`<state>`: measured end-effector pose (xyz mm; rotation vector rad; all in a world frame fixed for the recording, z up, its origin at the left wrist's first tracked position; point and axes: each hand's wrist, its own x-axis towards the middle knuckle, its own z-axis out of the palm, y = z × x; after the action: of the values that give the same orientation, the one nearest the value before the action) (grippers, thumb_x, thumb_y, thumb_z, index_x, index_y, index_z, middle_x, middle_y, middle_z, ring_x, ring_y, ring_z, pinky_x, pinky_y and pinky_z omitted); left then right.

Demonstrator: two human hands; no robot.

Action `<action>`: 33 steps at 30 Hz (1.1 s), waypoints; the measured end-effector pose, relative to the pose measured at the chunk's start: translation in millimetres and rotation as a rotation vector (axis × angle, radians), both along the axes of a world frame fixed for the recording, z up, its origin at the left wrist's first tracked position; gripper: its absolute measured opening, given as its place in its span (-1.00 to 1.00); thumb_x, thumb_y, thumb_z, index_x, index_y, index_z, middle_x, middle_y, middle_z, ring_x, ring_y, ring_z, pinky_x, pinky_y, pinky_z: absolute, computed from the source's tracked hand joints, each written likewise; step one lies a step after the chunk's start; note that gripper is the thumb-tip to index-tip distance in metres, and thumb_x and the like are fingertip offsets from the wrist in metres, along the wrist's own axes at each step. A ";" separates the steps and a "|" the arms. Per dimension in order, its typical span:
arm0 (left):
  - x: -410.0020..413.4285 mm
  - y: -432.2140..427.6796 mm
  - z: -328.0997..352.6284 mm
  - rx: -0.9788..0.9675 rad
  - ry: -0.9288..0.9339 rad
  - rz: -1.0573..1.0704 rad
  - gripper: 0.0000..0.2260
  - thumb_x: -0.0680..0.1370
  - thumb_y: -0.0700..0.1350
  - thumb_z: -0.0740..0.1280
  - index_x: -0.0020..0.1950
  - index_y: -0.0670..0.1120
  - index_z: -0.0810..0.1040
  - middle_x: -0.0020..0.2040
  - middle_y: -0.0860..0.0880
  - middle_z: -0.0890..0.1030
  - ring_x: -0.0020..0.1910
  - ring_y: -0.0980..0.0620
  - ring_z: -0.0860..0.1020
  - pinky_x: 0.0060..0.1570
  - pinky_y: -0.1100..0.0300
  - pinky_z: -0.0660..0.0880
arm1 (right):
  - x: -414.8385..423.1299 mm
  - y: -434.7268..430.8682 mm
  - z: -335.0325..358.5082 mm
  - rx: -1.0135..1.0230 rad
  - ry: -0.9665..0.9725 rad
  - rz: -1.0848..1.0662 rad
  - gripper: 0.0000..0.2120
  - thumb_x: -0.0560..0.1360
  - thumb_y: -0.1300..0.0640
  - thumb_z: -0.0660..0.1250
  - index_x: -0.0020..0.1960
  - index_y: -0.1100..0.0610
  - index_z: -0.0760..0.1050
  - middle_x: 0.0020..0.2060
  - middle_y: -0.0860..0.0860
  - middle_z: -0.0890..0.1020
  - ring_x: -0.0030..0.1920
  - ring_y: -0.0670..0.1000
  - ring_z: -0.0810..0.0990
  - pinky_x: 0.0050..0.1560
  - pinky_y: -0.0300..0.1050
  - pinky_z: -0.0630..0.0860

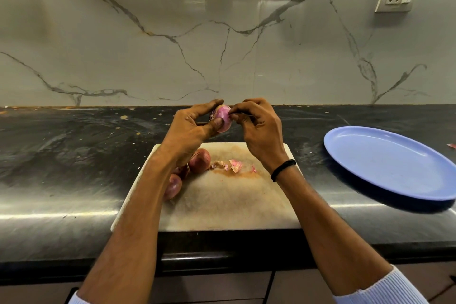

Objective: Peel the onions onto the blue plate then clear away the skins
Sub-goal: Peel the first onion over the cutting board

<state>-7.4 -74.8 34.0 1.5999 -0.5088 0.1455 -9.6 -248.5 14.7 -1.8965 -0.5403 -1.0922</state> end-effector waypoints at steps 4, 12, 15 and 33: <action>0.3 -2.3 0.4 -0.059 0.028 0.022 -0.58 0.51 -0.28 0.39 0.36 -0.09 0.52 0.35 -0.07 0.54 0.27 -0.09 0.56 0.04 0.07 0.64 | 0.4 0.6 -0.4 -0.015 0.005 -0.013 -0.90 0.53 0.25 0.38 0.02 0.22 0.64 -0.02 0.00 0.53 -0.01 0.07 0.60 -0.01 0.04 0.64; 0.3 -2.3 3.0 -0.249 0.108 -0.001 -0.55 0.44 -0.14 0.38 0.33 -0.12 0.53 0.29 -0.10 0.57 0.21 -0.10 0.60 -0.01 0.09 0.64 | -0.3 -1.5 -1.4 -0.061 0.093 -0.057 -0.93 0.54 0.30 0.36 -0.01 0.22 0.62 -0.05 0.00 0.53 -0.09 -0.11 0.52 -0.04 -0.43 0.49; 0.9 -2.5 3.4 -0.295 0.122 -0.011 -0.62 0.45 -0.14 0.36 0.28 -0.08 0.55 0.27 -0.10 0.59 0.18 -0.11 0.62 -0.02 0.09 0.64 | 1.7 -4.9 -3.7 -0.106 0.143 -0.103 -0.95 0.53 0.33 0.38 -0.05 0.23 0.60 -0.09 0.06 0.55 -0.13 -0.05 0.50 -0.12 -0.45 0.42; -3.2 -1.2 4.5 -0.136 0.047 0.017 -0.44 0.39 -0.12 0.43 0.39 -0.15 0.50 0.27 -0.02 0.55 0.23 -0.10 0.59 0.06 -0.02 0.64 | -4.1 2.7 -2.5 -0.146 -0.036 0.007 -0.63 0.44 0.23 0.53 0.20 0.23 0.54 0.05 0.13 0.58 -0.01 0.00 0.61 0.06 -0.25 0.58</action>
<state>-10.6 -76.0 38.6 1.4720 -0.4397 0.1520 -13.7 -245.8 12.3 -2.0023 -0.6621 -1.1103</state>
